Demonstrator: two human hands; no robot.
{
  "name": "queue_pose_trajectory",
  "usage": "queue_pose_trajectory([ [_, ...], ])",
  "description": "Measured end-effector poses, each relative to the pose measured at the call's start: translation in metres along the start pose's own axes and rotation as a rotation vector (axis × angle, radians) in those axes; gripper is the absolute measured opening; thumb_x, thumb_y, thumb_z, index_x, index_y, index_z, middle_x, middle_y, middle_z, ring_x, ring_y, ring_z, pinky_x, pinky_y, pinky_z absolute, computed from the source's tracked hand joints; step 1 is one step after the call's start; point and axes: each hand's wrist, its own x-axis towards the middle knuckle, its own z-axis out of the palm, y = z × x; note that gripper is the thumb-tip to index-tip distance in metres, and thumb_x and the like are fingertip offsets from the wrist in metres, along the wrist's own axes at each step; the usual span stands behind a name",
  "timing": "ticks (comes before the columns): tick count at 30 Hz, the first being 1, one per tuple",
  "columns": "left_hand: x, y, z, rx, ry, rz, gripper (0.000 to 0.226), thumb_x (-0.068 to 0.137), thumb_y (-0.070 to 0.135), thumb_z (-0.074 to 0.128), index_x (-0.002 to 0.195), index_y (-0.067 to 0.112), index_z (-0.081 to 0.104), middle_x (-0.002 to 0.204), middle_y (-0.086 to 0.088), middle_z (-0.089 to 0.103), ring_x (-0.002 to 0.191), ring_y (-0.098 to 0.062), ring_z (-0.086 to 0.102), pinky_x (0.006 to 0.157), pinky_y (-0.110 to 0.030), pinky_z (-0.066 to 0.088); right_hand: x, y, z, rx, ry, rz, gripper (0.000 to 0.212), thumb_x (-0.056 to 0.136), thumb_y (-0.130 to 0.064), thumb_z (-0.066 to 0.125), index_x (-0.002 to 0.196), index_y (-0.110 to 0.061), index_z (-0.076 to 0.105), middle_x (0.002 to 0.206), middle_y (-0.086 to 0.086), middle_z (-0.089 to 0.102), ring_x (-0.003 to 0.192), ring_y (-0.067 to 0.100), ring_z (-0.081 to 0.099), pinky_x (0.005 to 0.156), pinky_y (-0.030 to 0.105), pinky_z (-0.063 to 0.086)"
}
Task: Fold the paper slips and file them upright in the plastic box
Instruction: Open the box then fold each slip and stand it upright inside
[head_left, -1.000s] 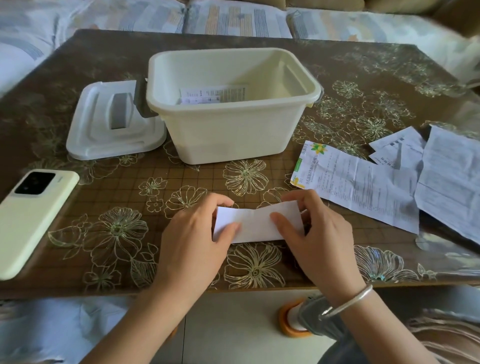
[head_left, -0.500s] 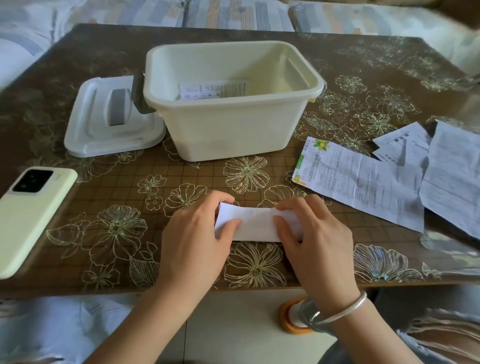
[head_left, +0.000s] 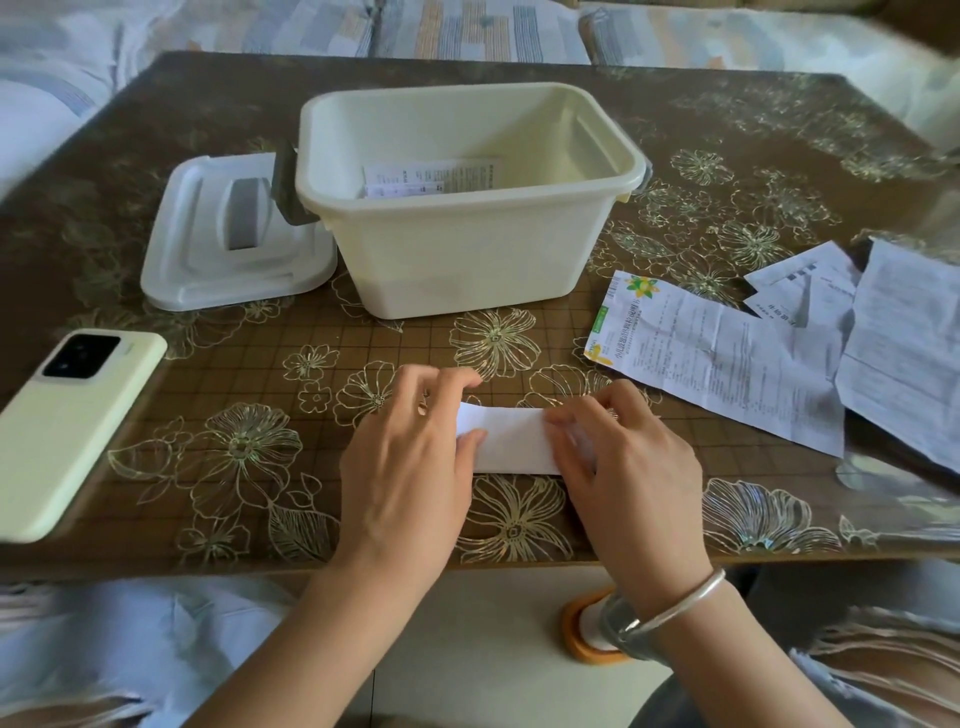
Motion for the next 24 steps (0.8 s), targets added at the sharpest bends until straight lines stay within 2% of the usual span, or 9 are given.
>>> queue_pose_trajectory([
  [2, -0.001, 0.001, 0.0, 0.05, 0.035, 0.034, 0.028, 0.077, 0.018, 0.076, 0.102, 0.02, 0.064, 0.115, -0.004, 0.054, 0.084, -0.019, 0.057, 0.053, -0.033, 0.052, 0.0, -0.001, -0.001, -0.035, -0.007, -0.006, 0.006, 0.082, -0.024, 0.073, 0.08, -0.024, 0.068, 0.085, -0.003, 0.057, 0.064, 0.018, 0.055, 0.049, 0.022, 0.032],
  [4, -0.003, 0.0, 0.0, 0.117, 0.076, 0.097, 0.014, 0.078, 0.018, 0.076, 0.09, 0.018, 0.068, 0.11, -0.004, 0.058, 0.091, -0.023, 0.053, 0.063, -0.038, 0.049, -0.001, -0.001, -0.001, -0.039, 0.002, -0.01, 0.007, 0.083, -0.03, 0.071, 0.08, -0.025, 0.069, 0.086, -0.004, 0.057, 0.071, 0.019, 0.056, 0.05, 0.023, 0.033],
  [8, -0.004, -0.008, 0.001, 0.118, 0.112, 0.132, 0.002, 0.084, 0.024, 0.072, 0.085, 0.023, 0.072, 0.09, 0.006, 0.064, 0.09, -0.024, 0.055, 0.073, -0.039, 0.043, -0.008, -0.009, -0.002, -0.045, -0.023, 0.039, 0.04, 0.08, -0.06, 0.056, 0.09, -0.023, 0.068, 0.093, -0.001, 0.055, 0.08, 0.023, 0.053, 0.061, 0.033, 0.043],
  [10, -0.005, -0.007, 0.001, 0.1, 0.116, 0.114, 0.01, 0.09, 0.029, 0.064, 0.086, 0.025, 0.072, 0.09, 0.008, 0.065, 0.092, -0.024, 0.056, 0.076, -0.038, 0.04, -0.012, -0.014, -0.001, -0.094, -0.034, 0.065, 0.045, 0.078, -0.063, 0.053, 0.094, -0.023, 0.066, 0.099, 0.0, 0.054, 0.087, 0.025, 0.05, 0.068, 0.036, 0.04],
  [14, -0.009, 0.005, -0.001, 0.123, 0.072, 0.047, 0.032, 0.086, 0.056, 0.054, 0.089, 0.027, 0.069, 0.096, 0.01, 0.064, 0.099, -0.023, 0.055, 0.084, -0.039, 0.037, -0.02, -0.021, 0.004, -0.102, -0.023, 0.16, 0.036, 0.081, -0.056, 0.053, 0.1, -0.026, 0.063, 0.117, 0.004, 0.053, 0.111, 0.03, 0.044, 0.086, 0.041, 0.034],
  [18, -0.011, 0.008, 0.002, 0.158, 0.033, 0.013, 0.039, 0.078, 0.063, 0.055, 0.093, 0.029, 0.065, 0.099, 0.01, 0.061, 0.097, -0.022, 0.053, 0.087, -0.038, 0.034, -0.027, -0.022, 0.008, -0.072, 0.035, 0.203, 0.023, 0.083, -0.034, 0.054, 0.102, -0.03, 0.065, 0.132, 0.009, 0.049, 0.129, 0.035, 0.037, 0.106, 0.05, 0.025],
  [21, -0.01, 0.005, 0.006, 0.134, 0.02, -0.016, 0.04, 0.074, 0.064, 0.053, 0.094, 0.031, 0.062, 0.1, 0.011, 0.058, 0.097, -0.02, 0.051, 0.087, -0.038, 0.033, -0.03, -0.015, 0.006, -0.075, 0.047, 0.235, 0.031, 0.086, -0.025, 0.05, 0.108, -0.039, 0.066, 0.136, 0.009, 0.047, 0.132, 0.034, 0.034, 0.11, 0.055, 0.021],
  [24, -0.01, 0.004, 0.008, 0.1, 0.023, -0.039, 0.041, 0.073, 0.065, 0.053, 0.095, 0.031, 0.06, 0.099, 0.012, 0.056, 0.098, -0.019, 0.049, 0.088, -0.036, 0.031, -0.031, -0.012, 0.006, -0.066, 0.049, 0.253, 0.044, 0.08, -0.019, 0.045, 0.111, -0.043, 0.067, 0.136, 0.008, 0.047, 0.131, 0.034, 0.034, 0.11, 0.056, 0.022],
])
